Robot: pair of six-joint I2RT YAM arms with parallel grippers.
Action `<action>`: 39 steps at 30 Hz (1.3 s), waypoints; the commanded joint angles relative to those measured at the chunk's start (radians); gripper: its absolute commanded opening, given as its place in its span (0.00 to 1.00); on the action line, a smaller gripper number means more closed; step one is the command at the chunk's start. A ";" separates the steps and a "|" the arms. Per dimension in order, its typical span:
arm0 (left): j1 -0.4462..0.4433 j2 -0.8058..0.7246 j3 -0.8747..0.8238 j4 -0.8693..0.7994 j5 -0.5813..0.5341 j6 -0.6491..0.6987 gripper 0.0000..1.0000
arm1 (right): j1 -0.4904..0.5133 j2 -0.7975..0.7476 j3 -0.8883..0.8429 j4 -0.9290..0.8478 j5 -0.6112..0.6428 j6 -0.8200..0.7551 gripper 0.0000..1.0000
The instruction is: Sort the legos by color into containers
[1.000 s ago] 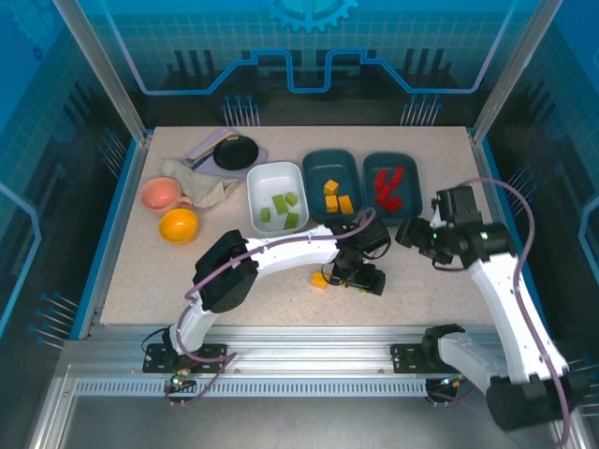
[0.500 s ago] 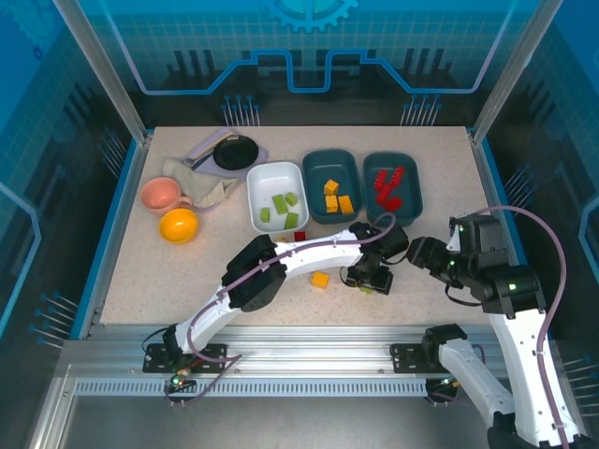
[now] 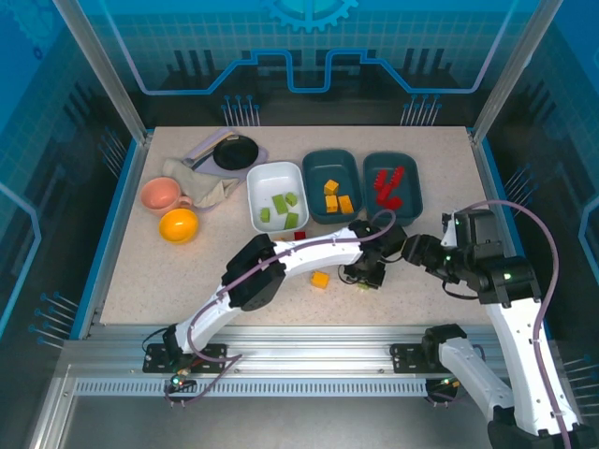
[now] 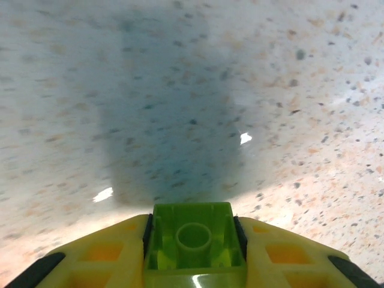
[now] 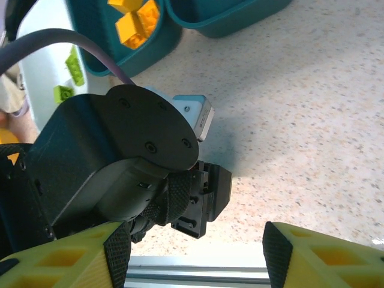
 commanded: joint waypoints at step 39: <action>0.786 0.121 0.258 0.005 -0.003 0.041 0.54 | 0.426 0.766 0.279 0.726 -0.147 0.011 0.64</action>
